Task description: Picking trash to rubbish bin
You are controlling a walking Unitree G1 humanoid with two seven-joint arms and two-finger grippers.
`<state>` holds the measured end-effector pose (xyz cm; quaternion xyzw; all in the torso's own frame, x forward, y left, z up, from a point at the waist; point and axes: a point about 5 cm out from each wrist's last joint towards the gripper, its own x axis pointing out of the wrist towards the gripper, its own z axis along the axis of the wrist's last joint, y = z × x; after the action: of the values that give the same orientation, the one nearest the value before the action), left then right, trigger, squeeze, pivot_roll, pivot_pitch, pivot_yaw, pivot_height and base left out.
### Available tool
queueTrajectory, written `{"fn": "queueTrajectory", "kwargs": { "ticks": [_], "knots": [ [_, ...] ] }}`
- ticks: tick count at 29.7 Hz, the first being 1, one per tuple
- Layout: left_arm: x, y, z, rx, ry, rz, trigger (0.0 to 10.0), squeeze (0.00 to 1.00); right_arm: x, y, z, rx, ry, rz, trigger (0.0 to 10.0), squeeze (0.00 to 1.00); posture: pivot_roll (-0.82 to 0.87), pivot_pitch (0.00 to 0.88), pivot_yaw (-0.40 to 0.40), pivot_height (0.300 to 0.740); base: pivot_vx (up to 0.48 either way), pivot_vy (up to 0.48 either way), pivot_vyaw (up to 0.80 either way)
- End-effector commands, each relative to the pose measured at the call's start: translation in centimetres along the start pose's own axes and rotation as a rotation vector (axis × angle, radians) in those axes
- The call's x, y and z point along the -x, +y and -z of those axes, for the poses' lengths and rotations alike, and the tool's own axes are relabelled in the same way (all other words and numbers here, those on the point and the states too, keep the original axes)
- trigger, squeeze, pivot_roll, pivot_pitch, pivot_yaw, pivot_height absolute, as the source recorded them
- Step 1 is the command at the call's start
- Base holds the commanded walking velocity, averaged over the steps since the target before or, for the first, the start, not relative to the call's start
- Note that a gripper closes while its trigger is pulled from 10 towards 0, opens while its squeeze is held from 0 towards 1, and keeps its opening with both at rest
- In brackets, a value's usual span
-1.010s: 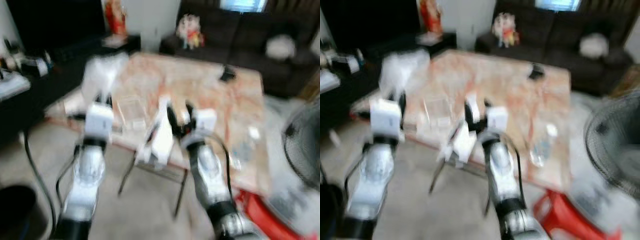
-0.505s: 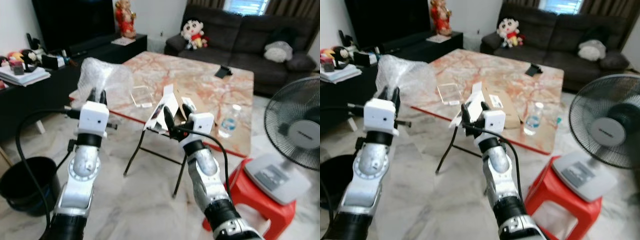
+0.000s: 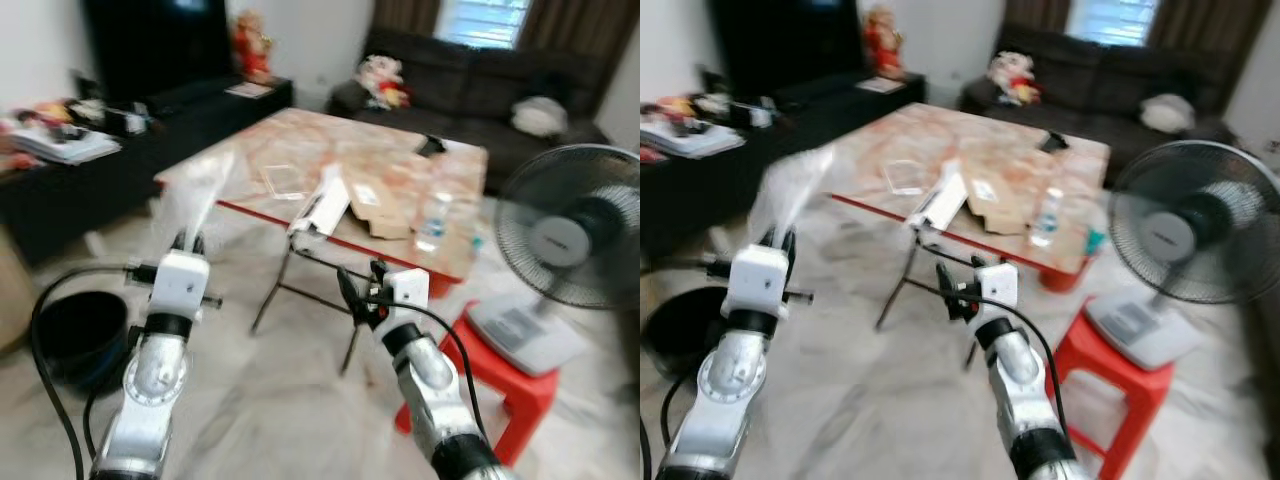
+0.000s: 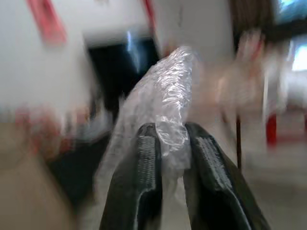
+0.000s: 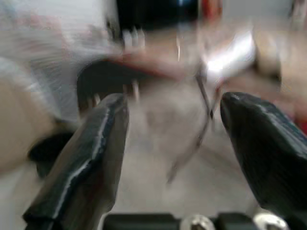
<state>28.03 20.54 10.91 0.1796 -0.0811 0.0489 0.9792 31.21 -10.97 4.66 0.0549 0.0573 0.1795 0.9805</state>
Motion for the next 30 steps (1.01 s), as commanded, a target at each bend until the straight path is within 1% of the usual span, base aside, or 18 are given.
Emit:
{"fn": "queueTrajectory", "kwargs": {
  "ticks": [1, 2, 3, 5, 6, 8, 10, 11, 12, 13, 16, 18, 19, 20, 21, 22, 24, 30],
  "knots": [
    [1.0, -0.4, 2.7, 0.028, 0.126, 0.039, 10.0, 0.0, 1.7, -1.5, 3.0, -0.033, 0.159, 0.076, 10.0, 0.0, 0.05, 0.023, -0.081, 0.74, 0.0, 0.0, 0.0],
    [1.4, -0.4, 3.5, 0.028, 0.162, 0.044, 10.0, 0.0, 2.2, -1.8, 3.8, -0.042, 0.2, 0.09, 10.0, 0.0, 0.05, 0.023, -0.081, 0.74, 0.0, 0.0, 0.0],
    [1.4, -0.4, 3.5, 0.028, 0.162, 0.044, 10.0, 0.0, 2.2, -1.8, 3.8, -0.042, 0.2, 0.09, 10.0, 0.0, 0.05, 0.023, -0.081, 0.74, 0.0, 0.0, 0.0],
    [2.6, -0.1, 5.5, 0.027, 0.245, 0.03, 10.0, 0.0, 3.6, -2.3, 5.5, -0.036, 0.292, 0.119, 10.0, 0.0, 0.04, 0.03, -0.08, 0.74, 0.0, 0.0, 0.0],
    [2.6, -0.1, 5.5, 0.027, 0.245, 0.03, 10.0, 0.0, 3.6, -2.3, 5.5, -0.036, 0.292, 0.119, 10.0, 0.0, 0.04, 0.03, -0.08, 0.74, 0.0, 0.0, 0.0],
    [4.2, 0.2, 8.1, 0.068, 0.383, -0.003, 10.0, 0.0, 5.2, -2.7, 7.5, -0.048, 0.394, 0.152, 10.0, 0.0, 0.05, 0.031, -0.082, 0.74, 0.0, 0.0, 0.0],
    [6.7, 0.3, 11.3, 0.095, 0.569, -0.018, 10.0, 0.0, 7.0, -2.8, 9.4, -0.09, 0.498, 0.201, 10.0, 0.0, 0.05, 0.03, -0.083, 0.74, 0.0, 0.0, 0.0],
    [6.7, 0.3, 11.3, 0.095, 0.569, -0.018, 10.0, 0.0, 7.0, -2.8, 9.4, -0.09, 0.498, 0.201, 10.0, 0.0, 0.05, 0.03, -0.083, 0.74, 0.0, 0.0, 0.0],
    [7.9, 0.1, 12.5, 0.095, 0.643, -0.011, 10.0, 0.0, 7.8, -2.8, 10.3, -0.097, 0.551, 0.215, 10.0, 0.0, 0.05, 0.03, -0.084, 0.74, 0.0, 0.0, 0.0],
    [7.9, 0.1, 12.5, 0.095, 0.643, -0.011, 10.0, 0.0, 7.8, -2.8, 10.3, -0.097, 0.551, 0.215, 10.0, 0.0, 0.05, 0.03, -0.084, 0.74, 0.0, 0.0, 0.0],
    [10.7, -0.4, 14.6, 0.107, 0.787, -0.006, 10.0, 0.0, 9.3, -2.2, 11.9, -0.104, 0.651, 0.223, 10.0, 0.0, 0.06, 0.031, -0.084, 0.74, 0.0, 0.0, 0.0],
    [11.2, -0.5, 15.0, 0.112, 0.817, -0.011, 10.0, 0.0, 9.5, -2.0, 12.1, -0.106, 0.667, 0.226, 10.0, 0.0, 0.06, 0.031, -0.084, 0.74, 0.0, 0.0, 0.0],
    [12.0, -0.6, 15.4, 0.122, 0.864, -0.026, 10.0, 0.0, 9.8, -1.8, 12.5, -0.104, 0.689, 0.227, 10.0, 0.0, 0.06, 0.031, -0.084, 0.74, 0.0, 0.0, 0.0],
    [13.4, -0.5, 16.2, 0.156, 0.942, -0.075, 10.0, 0.0, 10.3, -1.5, 12.9, -0.105, 0.717, 0.227, 10.0, 0.0, 0.06, 0.03, -0.083, 0.74, 0.0, 0.0, 0.0],
    [13.4, -0.5, 16.2, 0.156, 0.942, -0.075, 10.0, 0.0, 10.3, -1.5, 12.9, -0.105, 0.717, 0.227, 10.0, 0.0, 0.06, 0.03, -0.083, 0.74, 0.0, 0.0, 0.0],
    [14.0, -0.5, 16.5, 0.174, 0.977, -0.097, 10.0, 0.0, 10.4, -1.4, 13.1, -0.117, 0.721, 0.227, 10.0, 0.0, 0.06, 0.031, -0.083, 0.74, 0.0, 0.0, 0.0],
    [14.1, -0.5, 16.5, 0.175, 0.981, -0.099, 10.0, 0.0, 10.4, -1.4, 13.0, -0.12, 0.72, 0.227, 10.0, 0.0, 0.06, 0.031, -0.083, 0.74, 0.0, 0.0, 0.0],
    [14.5, -1.2, 16.6, 0.167, 0.99, -0.062, 10.0, 0.0, 10.6, -1.3, 13.2, -0.094, 0.735, 0.222, 10.0, 0.0, 0.05, 0.035, -0.082, 0.74, 0.0, 0.0, 0.79]
  ]
}}
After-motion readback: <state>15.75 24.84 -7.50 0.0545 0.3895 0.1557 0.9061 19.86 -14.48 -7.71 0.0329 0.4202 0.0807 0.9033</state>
